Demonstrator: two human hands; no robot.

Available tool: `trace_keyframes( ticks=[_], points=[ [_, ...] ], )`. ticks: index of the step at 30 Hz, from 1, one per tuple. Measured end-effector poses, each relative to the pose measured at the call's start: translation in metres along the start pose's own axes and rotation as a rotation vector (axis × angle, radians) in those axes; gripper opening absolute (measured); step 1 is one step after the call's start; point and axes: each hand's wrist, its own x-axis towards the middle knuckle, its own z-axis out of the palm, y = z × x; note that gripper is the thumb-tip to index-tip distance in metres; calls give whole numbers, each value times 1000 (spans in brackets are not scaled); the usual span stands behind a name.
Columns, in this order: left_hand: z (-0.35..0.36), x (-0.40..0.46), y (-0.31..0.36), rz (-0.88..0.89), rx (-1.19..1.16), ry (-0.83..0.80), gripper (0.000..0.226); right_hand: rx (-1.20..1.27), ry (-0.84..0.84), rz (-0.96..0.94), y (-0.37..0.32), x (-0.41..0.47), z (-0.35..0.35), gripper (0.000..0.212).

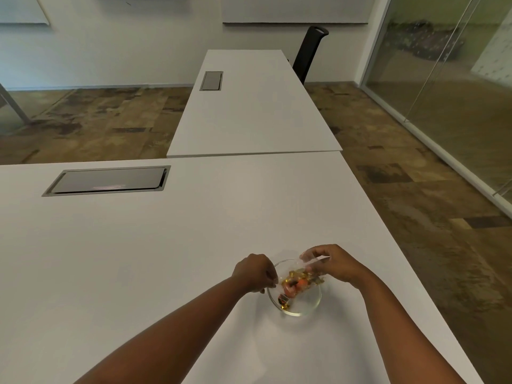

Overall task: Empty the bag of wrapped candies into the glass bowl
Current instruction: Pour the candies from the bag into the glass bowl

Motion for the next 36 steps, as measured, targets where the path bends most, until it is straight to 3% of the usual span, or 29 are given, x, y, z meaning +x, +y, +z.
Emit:
trace_keyframes(
  ticks=[12,20,36],
  points=[
    [0,1,1,41,-26,-10,17,-165,68,-49,-15,1,0,15],
    [-1,-4,5,97,28,-20,51,-193,60,-103,-31,0,2,15],
    [-4,-1,3,162,-83,44,26,-176,120,-209,-51,-5,3,15]
  ],
)
